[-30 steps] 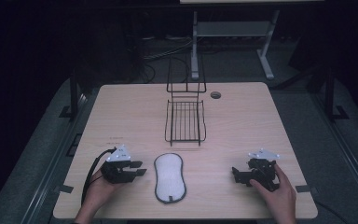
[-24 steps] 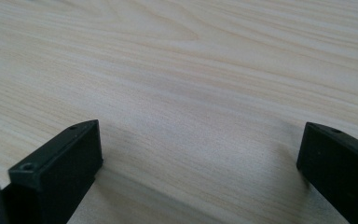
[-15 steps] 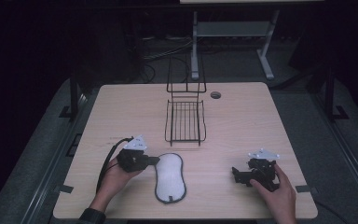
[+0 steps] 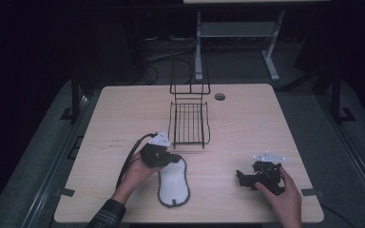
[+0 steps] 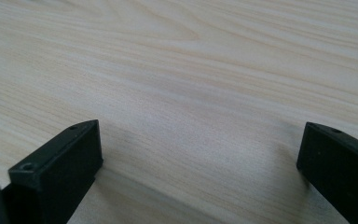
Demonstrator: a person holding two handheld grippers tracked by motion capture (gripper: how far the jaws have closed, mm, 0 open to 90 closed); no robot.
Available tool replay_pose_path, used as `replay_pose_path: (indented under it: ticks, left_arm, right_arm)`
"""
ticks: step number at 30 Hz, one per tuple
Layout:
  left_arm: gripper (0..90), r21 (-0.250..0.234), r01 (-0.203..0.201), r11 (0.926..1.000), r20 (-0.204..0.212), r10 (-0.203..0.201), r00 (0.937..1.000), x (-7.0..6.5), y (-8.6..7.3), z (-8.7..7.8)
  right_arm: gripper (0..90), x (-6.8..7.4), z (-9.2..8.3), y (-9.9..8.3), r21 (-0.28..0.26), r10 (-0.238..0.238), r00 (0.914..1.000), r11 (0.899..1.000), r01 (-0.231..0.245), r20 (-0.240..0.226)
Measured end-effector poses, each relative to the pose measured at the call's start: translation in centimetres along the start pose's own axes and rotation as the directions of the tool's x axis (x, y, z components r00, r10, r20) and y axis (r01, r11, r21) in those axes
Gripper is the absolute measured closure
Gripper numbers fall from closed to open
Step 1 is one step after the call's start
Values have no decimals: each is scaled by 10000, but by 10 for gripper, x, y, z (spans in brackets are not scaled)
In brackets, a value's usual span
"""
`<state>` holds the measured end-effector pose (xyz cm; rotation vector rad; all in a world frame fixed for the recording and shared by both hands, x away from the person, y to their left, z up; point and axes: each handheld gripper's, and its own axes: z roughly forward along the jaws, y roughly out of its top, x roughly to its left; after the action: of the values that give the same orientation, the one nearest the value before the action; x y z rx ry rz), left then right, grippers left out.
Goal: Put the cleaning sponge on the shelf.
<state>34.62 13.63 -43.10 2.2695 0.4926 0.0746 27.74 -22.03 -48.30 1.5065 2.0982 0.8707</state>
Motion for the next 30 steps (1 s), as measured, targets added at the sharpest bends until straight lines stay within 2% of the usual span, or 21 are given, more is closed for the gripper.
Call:
replay_pose_path:
  ticks: [3, 5, 12, 17, 22, 26, 28, 30]
  left_arm:
    - [896, 61, -61, 10000, 74, 60, 10000, 1, 4, 9]
    - [896, 278, -89, 9996, 126, 86, 9999, 1, 4, 17]
    - [896, 510, 47, 9987, 13, -48, 10000, 5, -1, 20]
    - [897, 555, 326, 9979, -132, -319, 9994, 10, -10, 16]
    - [897, 554, 427, 9976, -222, -415, 9989, 11, -14, 12]
    - [896, 556, 441, 9975, -335, -423, 9985, 11, -19, 6]
    - [897, 515, 637, 9966, -412, -616, 9972, 12, -25, 0]
    - [896, 512, 652, 9966, -496, -627, 9968, 12, -27, -3]
  right_arm:
    - [0, 0, 0, 0, -4, -29, 10000, 10000, 29, -16]
    - [0, 0, 0, 0, -4, -34, 10000, 10000, 34, -18]
    - [0, 0, 0, 0, -7, -49, 10000, 10000, 49, -24]
    - [0, 0, 0, 0, -8, -53, 10000, 10000, 53, -26]
    - [0, 0, 0, 0, -8, -54, 10000, 10000, 54, -26]
    - [0, 0, 0, 0, -7, -54, 10000, 10000, 54, -27]
    - [0, 0, 0, 0, -9, -50, 10000, 10000, 50, -25]
    - [0, 0, 0, 0, -7, -52, 10000, 10000, 52, -27]
